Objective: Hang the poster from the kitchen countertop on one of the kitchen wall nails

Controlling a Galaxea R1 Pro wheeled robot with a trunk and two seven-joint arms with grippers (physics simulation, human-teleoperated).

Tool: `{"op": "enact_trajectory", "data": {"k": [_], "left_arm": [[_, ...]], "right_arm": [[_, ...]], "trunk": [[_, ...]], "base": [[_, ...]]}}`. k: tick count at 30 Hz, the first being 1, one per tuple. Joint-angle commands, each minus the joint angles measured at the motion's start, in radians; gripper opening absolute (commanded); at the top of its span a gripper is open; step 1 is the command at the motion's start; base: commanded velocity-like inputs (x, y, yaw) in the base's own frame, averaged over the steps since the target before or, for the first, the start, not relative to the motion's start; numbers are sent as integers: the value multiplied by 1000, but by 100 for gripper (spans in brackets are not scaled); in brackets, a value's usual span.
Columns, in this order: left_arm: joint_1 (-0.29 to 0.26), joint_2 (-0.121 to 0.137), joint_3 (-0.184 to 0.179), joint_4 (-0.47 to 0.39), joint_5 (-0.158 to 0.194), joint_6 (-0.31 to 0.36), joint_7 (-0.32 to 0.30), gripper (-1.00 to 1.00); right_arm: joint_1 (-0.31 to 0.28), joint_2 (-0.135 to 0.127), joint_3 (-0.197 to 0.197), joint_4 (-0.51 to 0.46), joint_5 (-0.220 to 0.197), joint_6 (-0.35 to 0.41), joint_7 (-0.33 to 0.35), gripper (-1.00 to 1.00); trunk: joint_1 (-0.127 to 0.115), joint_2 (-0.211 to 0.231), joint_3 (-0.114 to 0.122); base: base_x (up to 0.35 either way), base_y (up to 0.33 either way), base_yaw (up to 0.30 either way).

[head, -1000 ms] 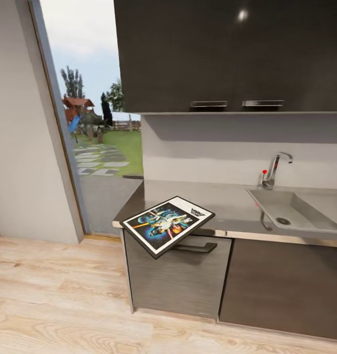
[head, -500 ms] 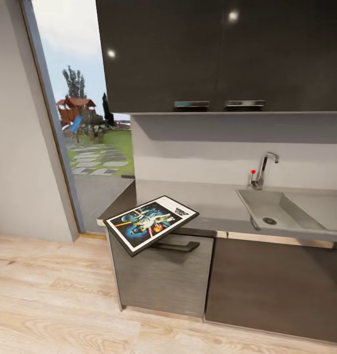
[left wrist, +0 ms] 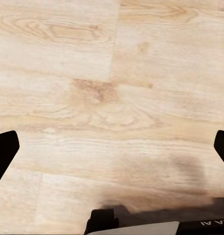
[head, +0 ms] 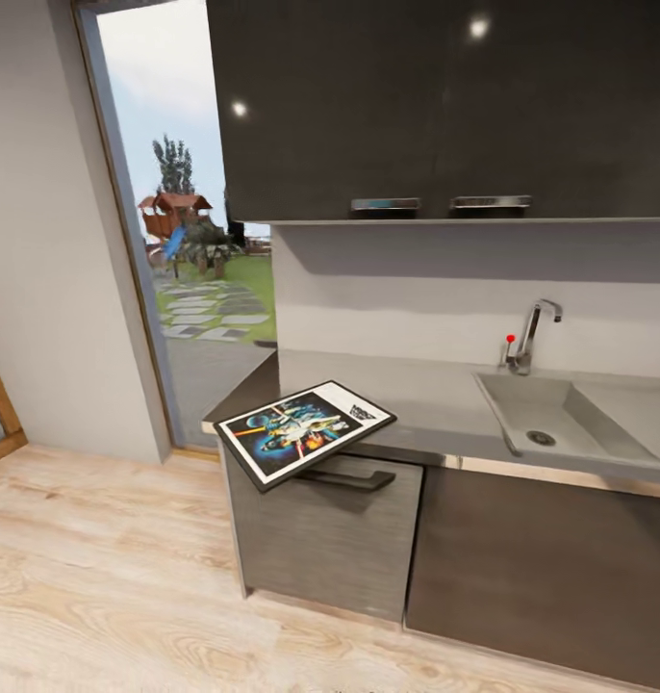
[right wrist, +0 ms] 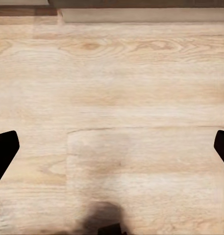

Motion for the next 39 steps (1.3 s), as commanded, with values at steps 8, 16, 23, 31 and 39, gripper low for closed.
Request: {"op": "enact_trajectory", "data": {"k": [8, 16, 23, 31, 39], "left_arm": [[0, 0, 0, -1, -7, -1, 0, 100], [0, 0, 2, -2, -4, -2, 1, 100], [0, -3, -4, -13, 13, -2, -2, 100], [0, -6, -7, -116, 132, 3, -5, 100], [0, -16, -14, -415, 391, 60, -9, 100]], "right_arm": [[0, 0, 2, 1, -3, -4, -2, 100], [-1, 1, 7, 26, 2, -4, 0, 100], [-2, 1, 9, 48, 4, -5, 1, 100], [-2, 0, 9, 51, 4, -7, 1, 100], [-1, 0, 9, 52, 4, -8, 1, 100]], "trunk": [[0, 0, -1], [0, 0, -1], [0, 0, -1], [0, 0, -1], [0, 0, -1]], "base": [[-72, -191, 151], [-33, -155, 16], [-7, -60, 2], [-1, -7, 0], [0, -1, 0]]}}
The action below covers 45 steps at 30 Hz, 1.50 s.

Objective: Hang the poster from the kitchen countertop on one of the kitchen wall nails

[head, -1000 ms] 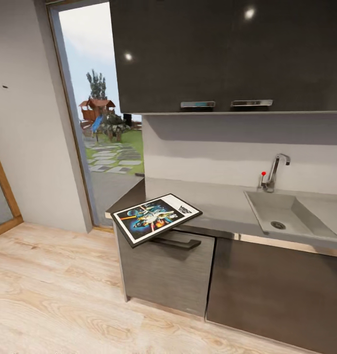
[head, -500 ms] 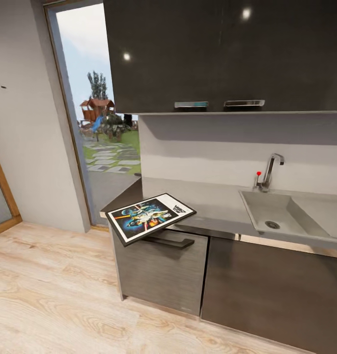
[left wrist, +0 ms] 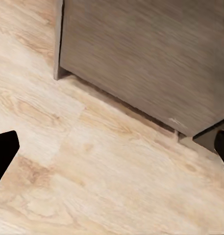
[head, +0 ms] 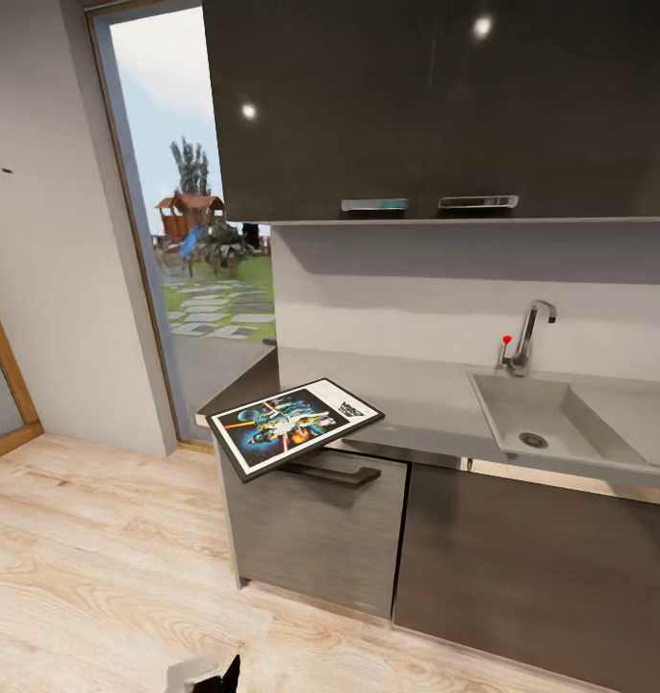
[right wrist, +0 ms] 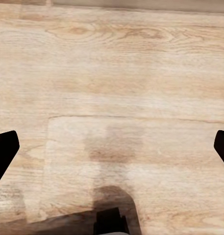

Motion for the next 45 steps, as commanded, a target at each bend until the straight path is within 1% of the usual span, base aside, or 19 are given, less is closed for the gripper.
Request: {"op": "enact_trajectory", "data": {"k": [1, 2, 4, 7, 8, 12, 17, 19, 20, 21, 23, 24, 30, 31, 36, 39, 40, 45], "left_arm": [[0, -5, -2, -36, 30, 19, 0, 100], [0, -15, -4, -89, 59, 55, 0, 100], [0, -26, -5, -137, 86, 85, 1, 100], [0, -39, -6, -197, 132, 113, 1, 100], [0, -50, -8, -227, 166, 124, 1, 100], [0, -79, -13, -274, 226, 136, 1, 100], [0, -101, -17, -316, 271, 141, 2, 100], [0, -118, -23, -339, 304, 143, 3, 100], [0, -127, -24, -350, 327, 143, 3, 100], [0, -130, -25, -356, 340, 143, 3, 100], [0, -134, -25, -368, 369, 143, 4, 100], [0, -135, -26, -383, 412, 144, 4, 100], [0, -135, -28, -397, 502, 144, 4, 100], [0, -135, -28, -400, 526, 144, 4, 100], [0, -135, -28, -410, 573, 143, 4, 100], [0, -135, -29, -414, 618, 143, 4, 100], [0, -135, -37, -415, 638, 142, 4, 100], [0, -135, -51, -420, 655, 142, 4, 100]], "right_arm": [[-1, 0, 0, 1, -3, -4, -1, 100], [-1, 0, 0, 1, -3, -4, -1, 100], [-1, 0, 0, 1, -3, -4, -1, 100], [-1, 0, 0, 1, -3, -4, -1, 100], [-1, 0, 0, 1, -3, -4, -1, 100], [-1, 0, 0, 1, -3, -5, -1, 100], [-1, 0, 0, 1, -3, -5, -1, 100], [-1, 0, 0, 1, -3, -5, -1, 100], [-1, 0, 0, 1, -3, -5, -1, 100], [-1, 0, 0, 1, -3, -5, -1, 100], [-1, 0, 0, 1, -3, -5, -1, 100], [-1, 0, 0, 1, -3, -5, -1, 100], [-1, 0, 0, 1, -3, -5, -1, 100], [-1, 0, 0, 1, -3, -4, -1, 100], [-1, 0, 0, 1, -3, -4, -1, 100], [-1, 0, 0, 1, -3, -4, -1, 100], [-1, 0, 0, 1, -3, -5, -1, 100], [-1, 0, 0, 1, -3, -4, -1, 100]], "trunk": [[0, -1, -1], [0, -1, -1], [0, -1, -1], [0, -1, -1], [0, -1, -1], [0, -1, -1], [0, -1, -1], [0, -1, -1], [0, -1, -1], [0, -1, -1], [0, -1, -1], [0, -1, -1], [0, -1, -1], [0, -1, -1], [0, -1, -1], [0, -1, -1], [0, -1, -1], [0, -1, -1]], "base": [[0, 0, 0], [0, 0, 0], [0, 0, 0], [0, 0, 0], [0, 0, 0], [0, 0, 0], [0, 0, 0], [0, 0, 0], [0, 0, 0], [0, 0, 0], [0, 0, 0], [0, 0, 0], [0, 0, 0], [0, 0, 0], [0, 0, 0], [0, 0, 0], [0, 0, 0], [0, 0, 0]]}}
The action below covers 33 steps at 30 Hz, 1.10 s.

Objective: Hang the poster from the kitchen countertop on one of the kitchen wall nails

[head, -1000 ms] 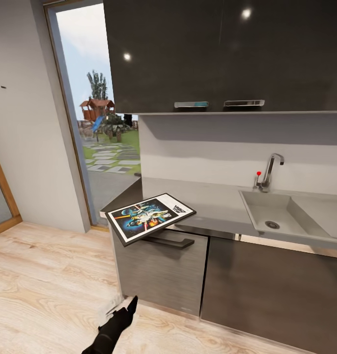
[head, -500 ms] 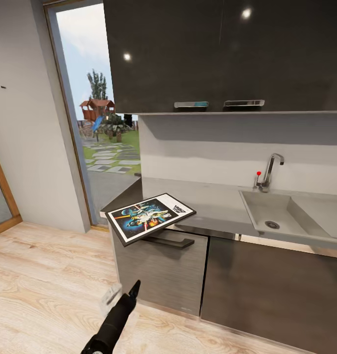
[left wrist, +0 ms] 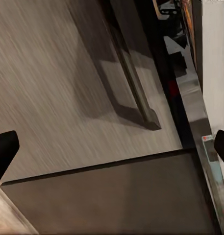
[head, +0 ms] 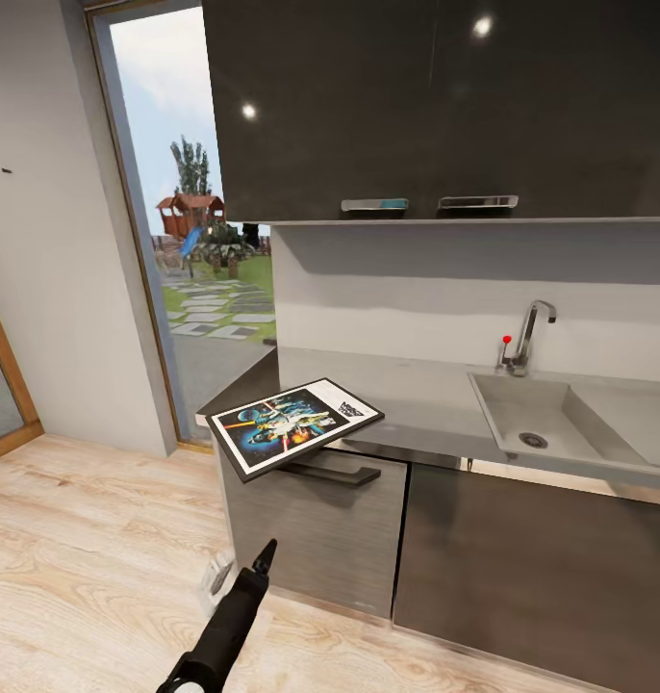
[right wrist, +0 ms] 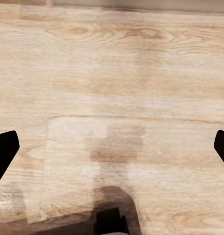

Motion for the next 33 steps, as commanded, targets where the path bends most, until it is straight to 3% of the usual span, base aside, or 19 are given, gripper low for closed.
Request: {"op": "enact_trajectory", "data": {"k": [1, 6, 11, 33], "left_arm": [[0, 0, 0, -4, 14, 5, 0, 100], [0, 0, -4, -16, 52, 4, 0, 100], [0, 0, -5, -20, 68, 4, 0, 100], [-10, 0, -7, -26, 77, 3, 0, 100]], "right_arm": [[-1, 0, 0, 1, -3, -3, -1, 100], [0, 0, 0, 1, -3, -3, -1, 100], [0, 0, 0, 1, -3, -4, -1, 100], [-1, 0, 0, 1, -3, -5, -1, 100]], "trunk": [[0, -1, -1], [0, -1, -1], [0, -1, -1], [0, -1, -1]], "base": [[0, 0, 0], [0, 0, 0], [0, 0, 0], [0, 0, 0]]}}
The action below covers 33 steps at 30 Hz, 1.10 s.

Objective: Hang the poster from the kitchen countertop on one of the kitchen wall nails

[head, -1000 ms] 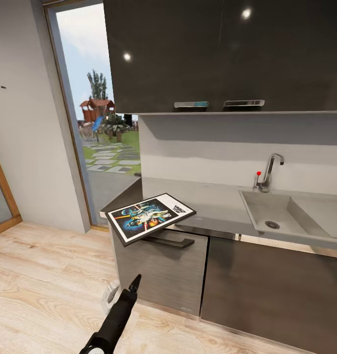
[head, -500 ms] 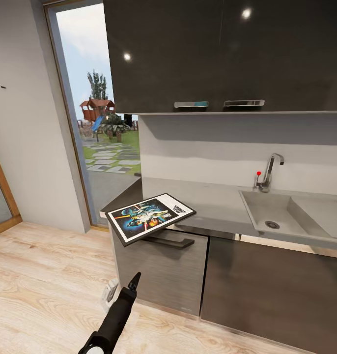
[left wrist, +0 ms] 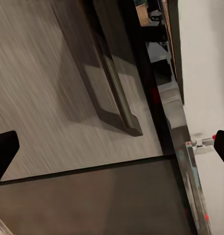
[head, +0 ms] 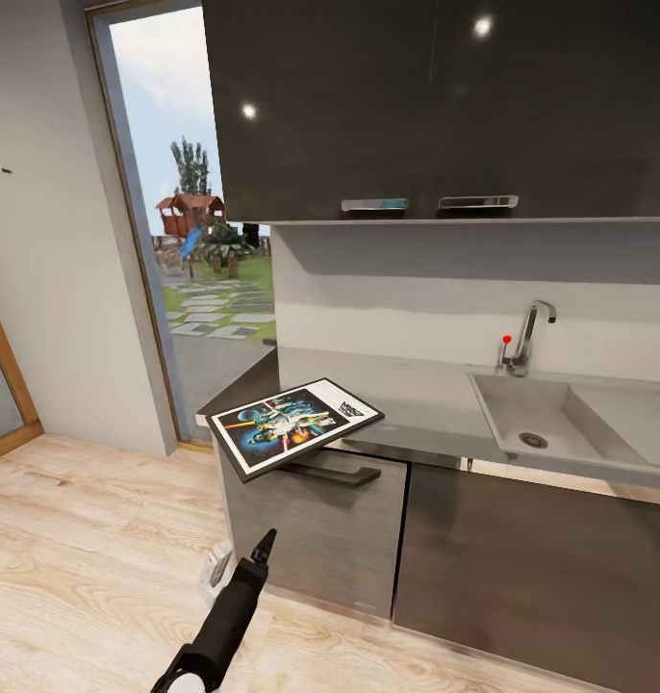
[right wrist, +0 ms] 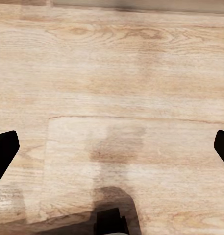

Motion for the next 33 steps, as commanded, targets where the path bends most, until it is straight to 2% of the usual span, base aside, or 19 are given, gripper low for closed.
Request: {"op": "enact_trajectory", "data": {"k": [1, 8, 24, 27, 30, 33], "left_arm": [[-3, 0, 1, -1, 10, 5, 0, 100], [-23, 0, 1, -1, 10, 0, -1, 100], [-27, 0, 1, -10, 12, -5, -6, 100], [-27, 0, 1, -17, 39, -11, -15, 100], [-27, 0, -6, -19, 89, -31, -21, 100], [-27, 0, -42, -20, 135, -59, -25, 100]], "right_arm": [[-1, 0, 0, 1, -3, -4, -1, 100], [-1, 0, 0, 1, -3, -4, -1, 100], [-1, 0, 0, 1, -3, -4, -1, 100], [-1, 0, 0, 0, -3, -4, -1, 100], [-1, 0, 0, 0, -3, -4, -2, 100], [-1, 0, 0, 0, -3, -5, -1, 100]], "trunk": [[0, -1, -1], [0, -1, -1], [0, -1, -1], [0, -1, -1], [0, -1, -1], [0, -1, -1]], "base": [[0, 0, 0], [0, 0, 0], [36, 0, 0], [143, 0, 0], [73, 0, 0], [37, 0, 0]]}}
